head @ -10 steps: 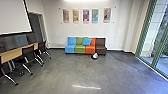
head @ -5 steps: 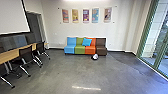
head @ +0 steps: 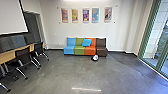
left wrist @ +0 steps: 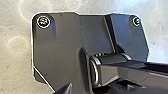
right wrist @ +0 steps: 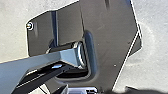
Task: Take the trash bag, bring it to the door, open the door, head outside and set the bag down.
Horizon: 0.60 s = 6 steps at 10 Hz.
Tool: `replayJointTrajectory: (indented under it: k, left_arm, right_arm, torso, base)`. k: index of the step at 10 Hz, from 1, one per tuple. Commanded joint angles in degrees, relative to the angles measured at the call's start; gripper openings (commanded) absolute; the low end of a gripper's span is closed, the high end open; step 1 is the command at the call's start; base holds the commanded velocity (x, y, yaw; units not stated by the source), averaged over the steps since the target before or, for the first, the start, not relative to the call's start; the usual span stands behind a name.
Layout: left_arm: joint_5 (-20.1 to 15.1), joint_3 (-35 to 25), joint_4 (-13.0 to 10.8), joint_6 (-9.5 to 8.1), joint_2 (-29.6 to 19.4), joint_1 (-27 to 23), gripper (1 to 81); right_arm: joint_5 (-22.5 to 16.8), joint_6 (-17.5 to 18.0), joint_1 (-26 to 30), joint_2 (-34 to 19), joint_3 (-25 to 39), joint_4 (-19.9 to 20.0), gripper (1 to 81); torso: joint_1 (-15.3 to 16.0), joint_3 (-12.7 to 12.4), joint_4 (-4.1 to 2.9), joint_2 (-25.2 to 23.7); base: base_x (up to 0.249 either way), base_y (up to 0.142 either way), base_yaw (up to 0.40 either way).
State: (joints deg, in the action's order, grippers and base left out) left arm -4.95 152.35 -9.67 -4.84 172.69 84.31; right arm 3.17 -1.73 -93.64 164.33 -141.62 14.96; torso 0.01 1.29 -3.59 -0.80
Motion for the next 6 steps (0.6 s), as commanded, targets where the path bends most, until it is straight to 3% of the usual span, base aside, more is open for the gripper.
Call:
replayJointTrajectory:
  k: [1, 6]
  left_arm:
    - [-3.1, -0.2, -0.4, 0.01, -0.1, -3.2, 81.1]
    - [-3.1, -0.2, -0.4, 0.01, 0.1, -3.2, 81.1]
  right_arm:
    - [-3.6, -0.3, 2.1, -0.6, 0.3, -0.3, 81.1]
    - [-3.7, -0.3, 2.1, -0.7, 0.2, -0.4, 81.1]
  torso:
    - [0.0, 0.0, 0.0, 0.0]
    - [0.0, 0.0, 0.0, 0.0]
  base:
    - [0.198, 0.0, 0.0]
    - [0.197, 0.0, 0.0]
